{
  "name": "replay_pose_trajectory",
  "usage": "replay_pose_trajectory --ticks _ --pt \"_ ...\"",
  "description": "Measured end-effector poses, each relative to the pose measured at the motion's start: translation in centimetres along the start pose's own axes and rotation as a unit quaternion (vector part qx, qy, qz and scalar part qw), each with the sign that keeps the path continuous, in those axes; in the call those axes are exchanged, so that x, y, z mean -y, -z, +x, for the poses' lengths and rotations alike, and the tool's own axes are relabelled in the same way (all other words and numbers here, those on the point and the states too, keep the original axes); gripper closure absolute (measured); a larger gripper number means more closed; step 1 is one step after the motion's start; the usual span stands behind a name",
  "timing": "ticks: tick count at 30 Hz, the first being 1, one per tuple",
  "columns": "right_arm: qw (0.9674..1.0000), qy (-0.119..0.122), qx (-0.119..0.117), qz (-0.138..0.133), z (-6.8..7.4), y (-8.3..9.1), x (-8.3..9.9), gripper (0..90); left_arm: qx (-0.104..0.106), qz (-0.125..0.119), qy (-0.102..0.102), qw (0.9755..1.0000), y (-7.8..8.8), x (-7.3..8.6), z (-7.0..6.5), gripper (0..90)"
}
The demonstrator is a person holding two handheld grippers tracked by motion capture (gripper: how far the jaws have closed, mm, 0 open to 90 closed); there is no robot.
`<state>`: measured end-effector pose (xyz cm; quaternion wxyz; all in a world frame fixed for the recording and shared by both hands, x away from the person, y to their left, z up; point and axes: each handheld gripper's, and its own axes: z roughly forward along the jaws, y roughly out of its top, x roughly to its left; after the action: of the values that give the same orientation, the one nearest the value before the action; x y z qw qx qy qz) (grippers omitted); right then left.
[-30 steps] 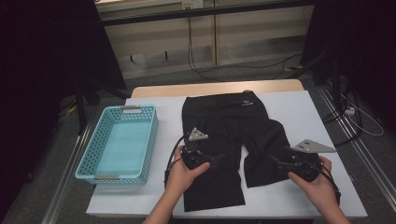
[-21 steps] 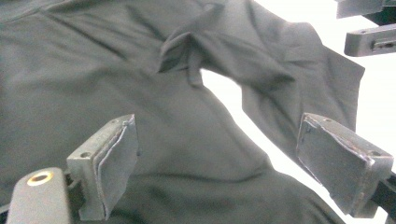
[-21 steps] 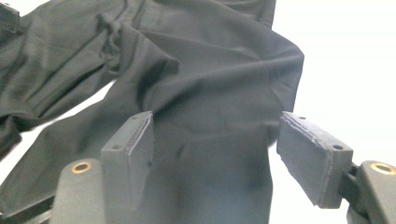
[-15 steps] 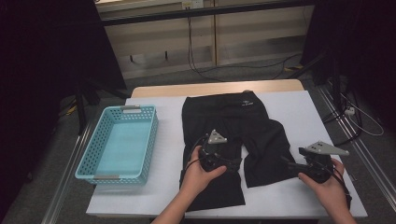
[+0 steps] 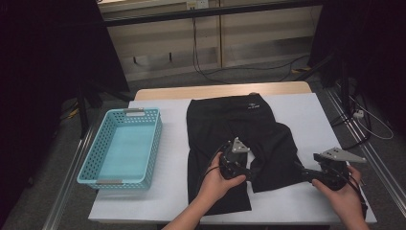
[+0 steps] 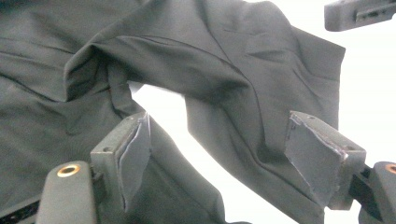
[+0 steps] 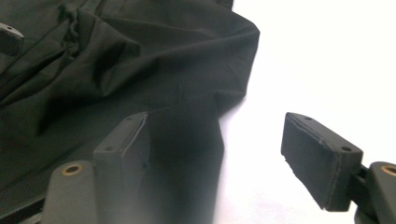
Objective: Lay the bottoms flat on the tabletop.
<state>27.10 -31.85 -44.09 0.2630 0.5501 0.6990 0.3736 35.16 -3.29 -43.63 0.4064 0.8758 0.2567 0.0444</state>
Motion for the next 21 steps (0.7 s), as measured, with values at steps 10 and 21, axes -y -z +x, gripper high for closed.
replay_pose_trajectory --ticks 10,21 --pt "0.9999 0.002 0.008 0.009 -0.1 -0.2 0.1 31.6 -0.016 0.014 -0.015 0.9997 -1.3 0.4 -0.4 40.2" --pt "0.9992 0.002 0.005 0.041 -0.1 -0.4 0.6 41.5 -0.009 0.03 -0.003 0.9995 -1.4 0.6 0.0 78.0"
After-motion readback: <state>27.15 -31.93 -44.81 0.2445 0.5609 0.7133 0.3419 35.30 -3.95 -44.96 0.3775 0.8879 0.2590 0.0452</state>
